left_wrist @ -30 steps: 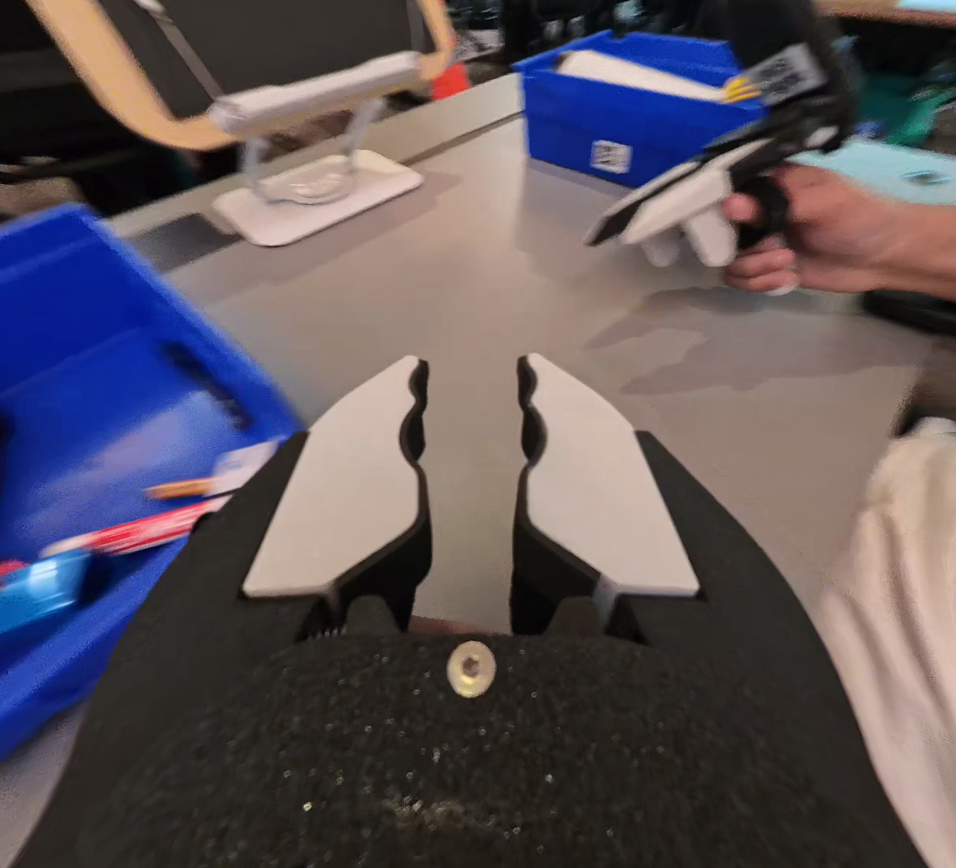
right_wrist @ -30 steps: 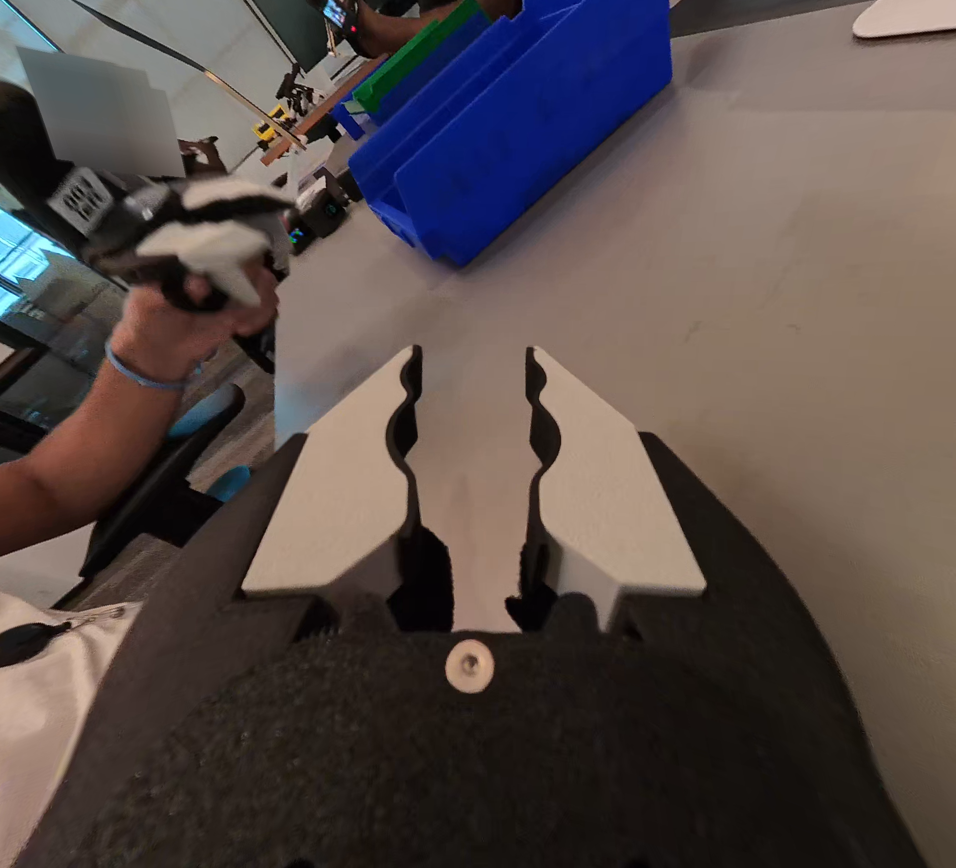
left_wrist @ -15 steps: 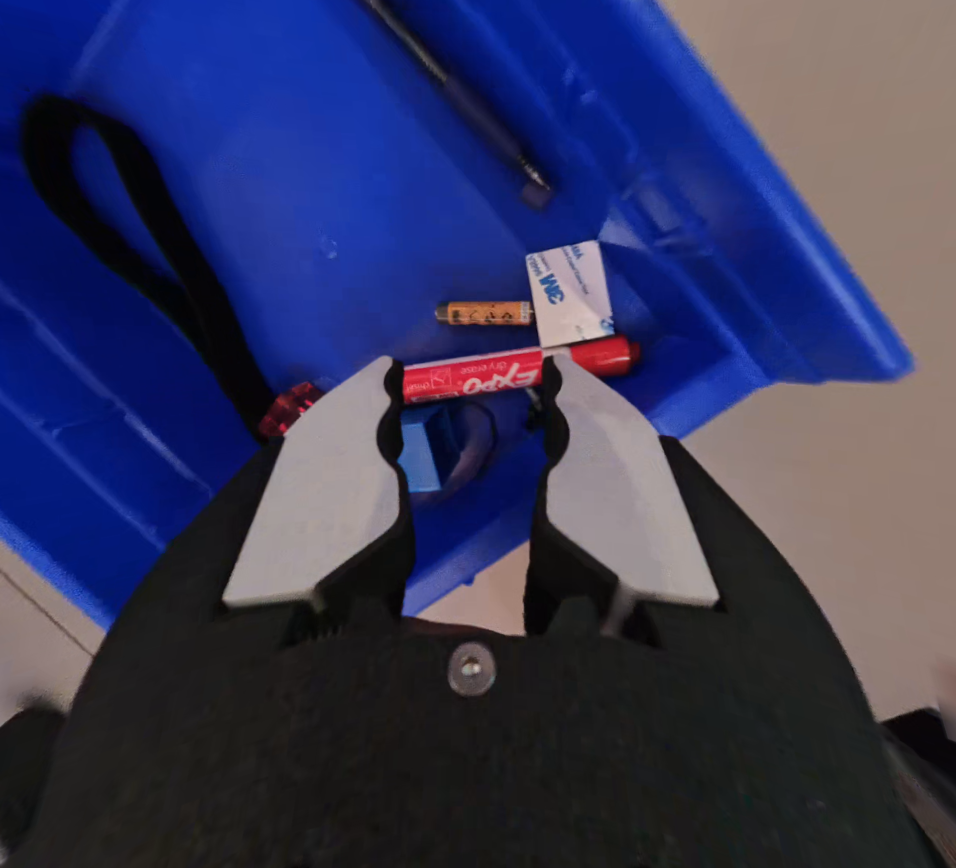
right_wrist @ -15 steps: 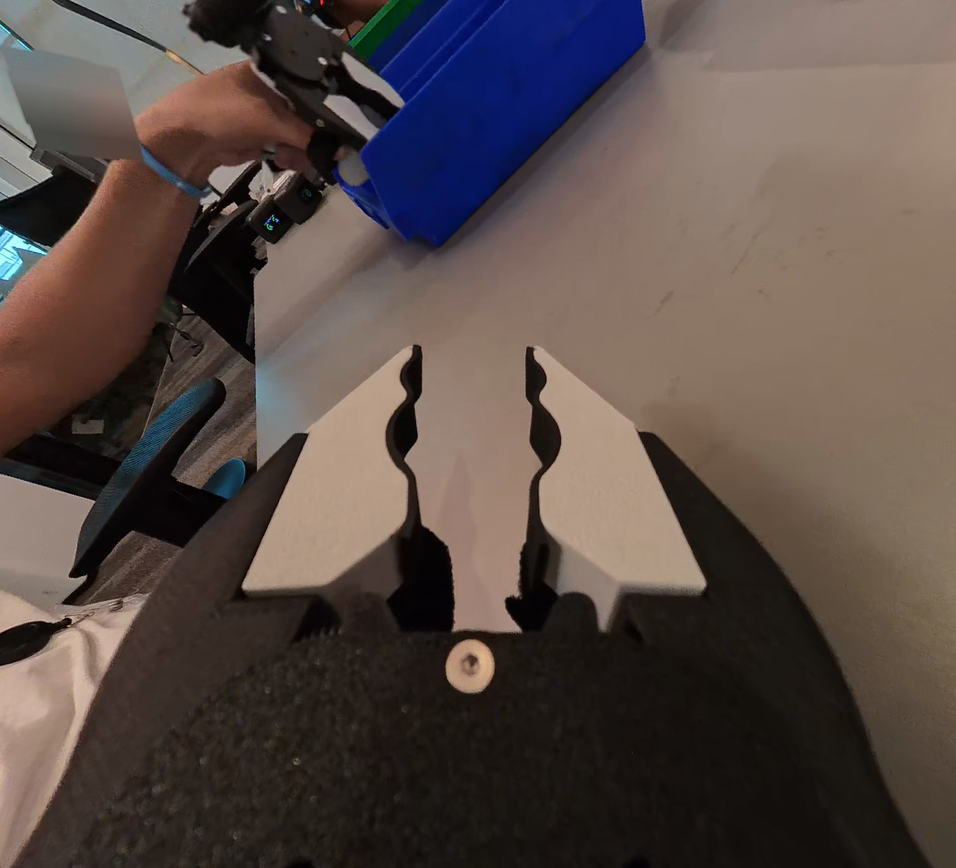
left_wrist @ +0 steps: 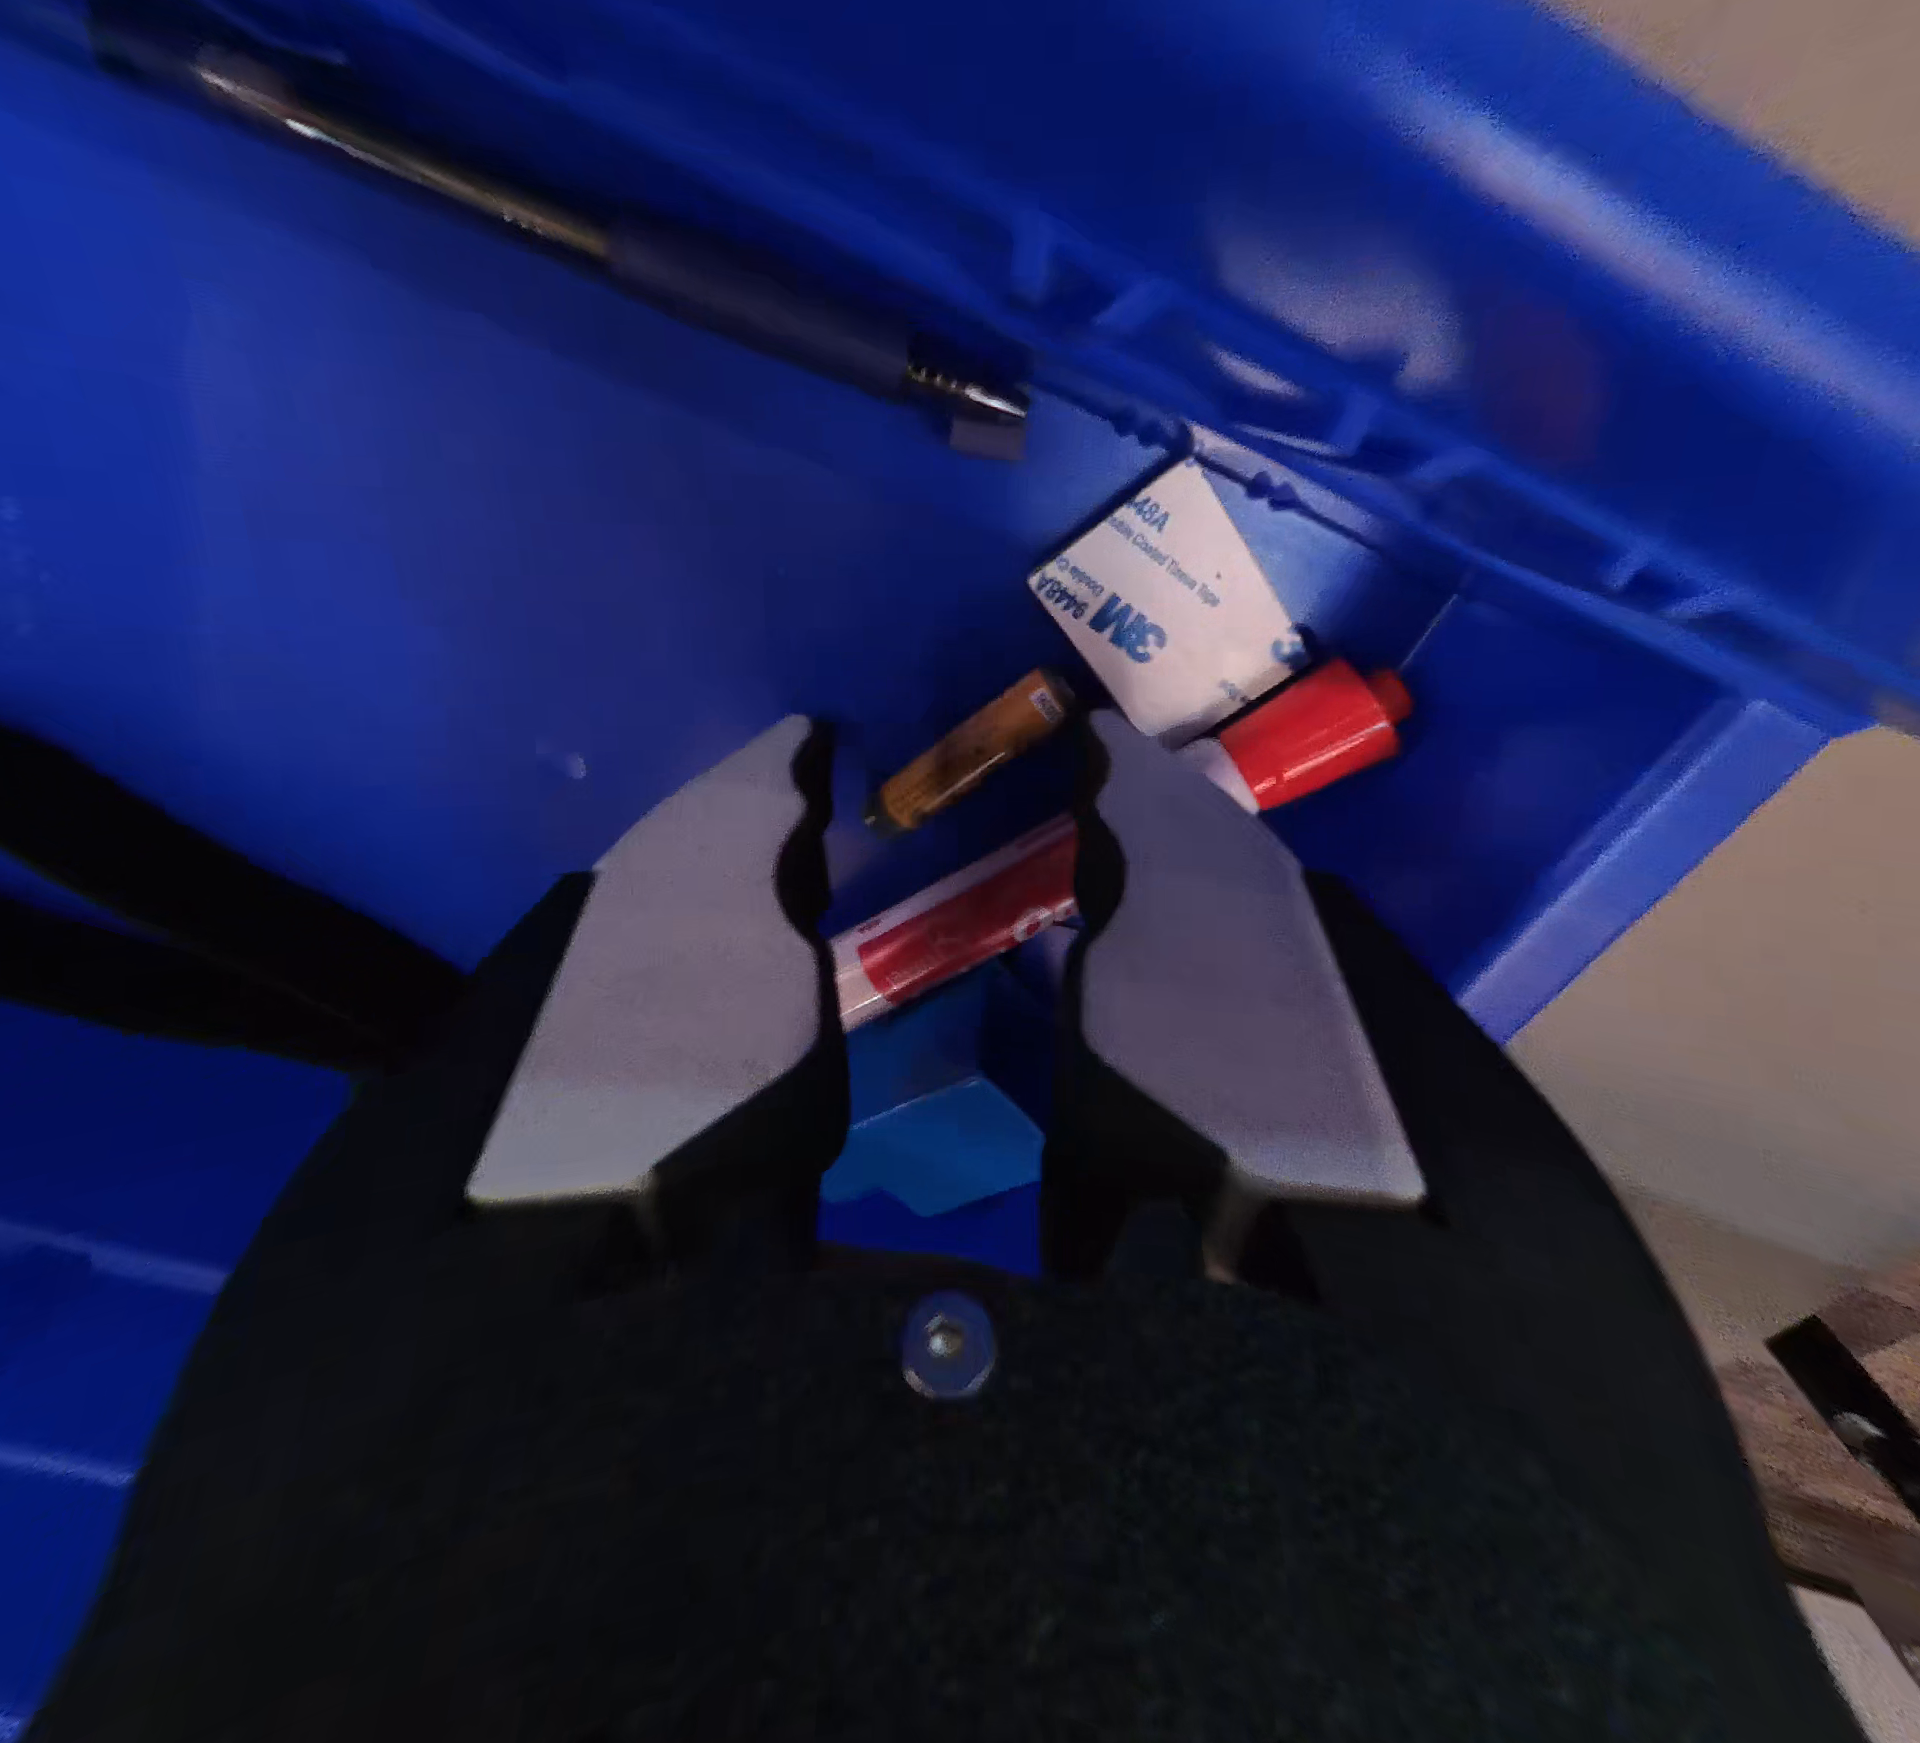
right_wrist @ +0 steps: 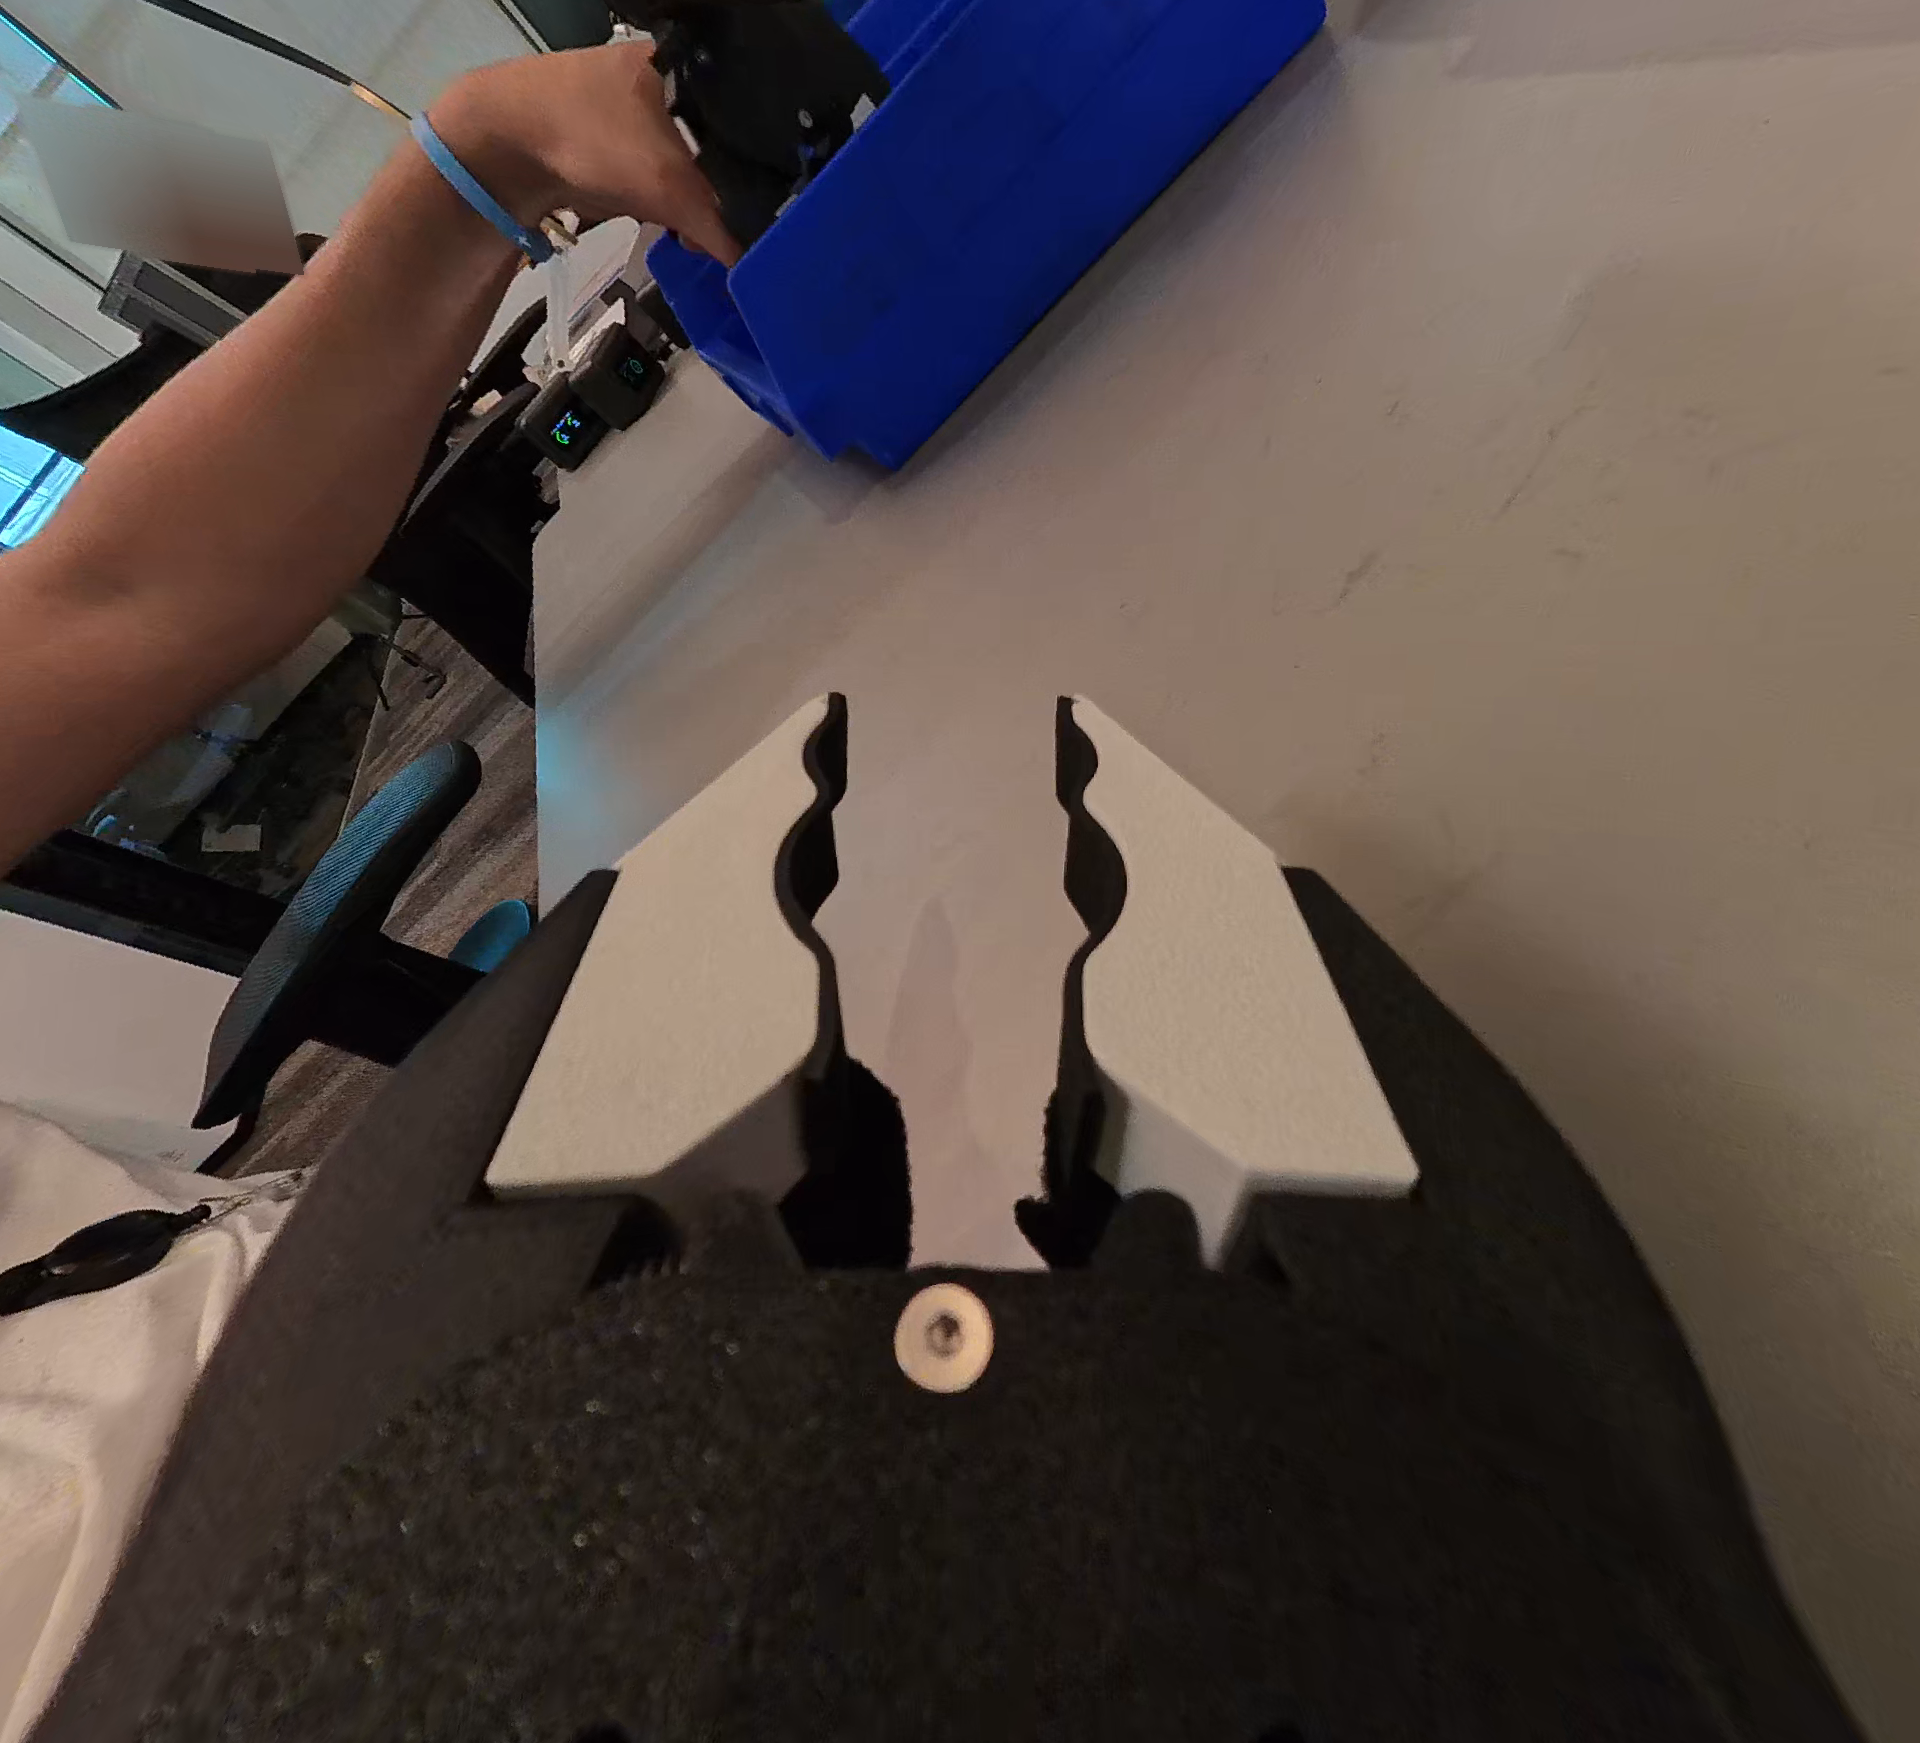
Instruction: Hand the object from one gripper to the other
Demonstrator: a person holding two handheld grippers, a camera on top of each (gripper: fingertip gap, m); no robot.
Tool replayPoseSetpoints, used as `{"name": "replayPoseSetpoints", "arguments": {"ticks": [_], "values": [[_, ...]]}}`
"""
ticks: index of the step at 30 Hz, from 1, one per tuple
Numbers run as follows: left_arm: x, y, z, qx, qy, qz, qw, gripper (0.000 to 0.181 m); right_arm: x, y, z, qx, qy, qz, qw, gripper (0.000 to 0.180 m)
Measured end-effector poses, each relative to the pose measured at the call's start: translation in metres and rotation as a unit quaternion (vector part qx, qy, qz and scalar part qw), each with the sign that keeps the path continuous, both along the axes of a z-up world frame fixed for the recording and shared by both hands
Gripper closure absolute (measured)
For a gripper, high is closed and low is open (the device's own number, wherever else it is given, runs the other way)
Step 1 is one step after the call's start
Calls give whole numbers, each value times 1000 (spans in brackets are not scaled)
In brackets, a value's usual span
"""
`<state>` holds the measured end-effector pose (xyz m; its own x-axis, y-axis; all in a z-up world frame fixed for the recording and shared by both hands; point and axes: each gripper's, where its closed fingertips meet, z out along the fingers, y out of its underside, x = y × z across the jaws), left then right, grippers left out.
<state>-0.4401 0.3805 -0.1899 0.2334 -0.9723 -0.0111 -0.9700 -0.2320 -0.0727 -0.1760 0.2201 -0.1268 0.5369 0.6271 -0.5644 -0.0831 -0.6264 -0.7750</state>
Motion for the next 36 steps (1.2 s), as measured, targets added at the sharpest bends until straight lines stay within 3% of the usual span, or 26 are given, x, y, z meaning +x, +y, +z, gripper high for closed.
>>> {"name": "replayPoseSetpoints", "arguments": {"ticks": [5, 8, 12, 17, 25, 28, 31, 33, 36], "values": [[3, -1, 0, 24, -13, -32, 999, 158, -2, -1, -1, -10, 7, 6, 1000, 140], [-8, 9, 3, 80, 6, -31, 996, 170, -3, -2, -1, -8, 3, 7, 1000, 140], [-6, 19, 28, 189, -15, -32, 981, 170, -3, -1, -1, -8, 3, 5, 1000, 140], [5, 21, 77, 337, -23, -47, 940, 170, -3, 4, -6, -15, 5, -2, 1000, 140], [51, -3, 118, 392, -56, -78, 915, 170, -8, 22, -18, -16, -12, -6, 1000, 140], [96, -22, 136, 370, -163, -66, 912, 171, -11, 41, -7, 35, -5, 7, 999, 140], [156, -57, 164, 252, -375, -31, 892, 171, -14, 69, 34, 168, 37, 22, 985, 135], [183, -74, 184, 159, -492, -8, 856, 171, -22, 76, 66, 206, 87, 45, 974, 134], [204, -93, 211, 34, -632, 5, 774, 171, -32, 71, 100, 219, 162, 89, 958, 134]]}}
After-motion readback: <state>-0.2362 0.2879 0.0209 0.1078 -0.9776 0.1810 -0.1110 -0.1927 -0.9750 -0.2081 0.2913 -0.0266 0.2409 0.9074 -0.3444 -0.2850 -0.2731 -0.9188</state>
